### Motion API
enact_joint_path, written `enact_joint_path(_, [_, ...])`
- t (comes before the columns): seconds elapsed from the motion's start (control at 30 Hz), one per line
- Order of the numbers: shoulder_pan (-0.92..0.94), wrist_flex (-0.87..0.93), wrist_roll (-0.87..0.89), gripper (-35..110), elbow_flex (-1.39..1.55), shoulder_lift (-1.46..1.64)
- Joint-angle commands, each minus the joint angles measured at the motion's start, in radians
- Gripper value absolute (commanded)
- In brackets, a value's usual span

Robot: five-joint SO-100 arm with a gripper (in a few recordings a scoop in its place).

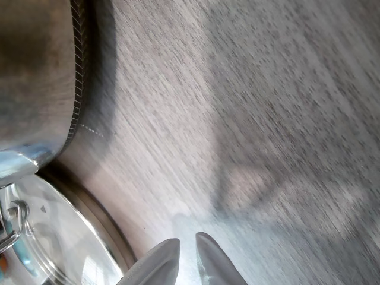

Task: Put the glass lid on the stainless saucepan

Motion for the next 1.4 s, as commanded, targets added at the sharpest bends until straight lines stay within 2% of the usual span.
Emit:
enact_joint_path(0.0, [0.002, 0.009, 0.005, 0, 0.009, 0.029])
enact_joint_path(1.0, [-0.074, 0.008, 0.002, 0, 0.011, 0.029])
enact_joint_path(1.37, [-0.035, -0.138, 0.046, 0, -0.020, 0.029])
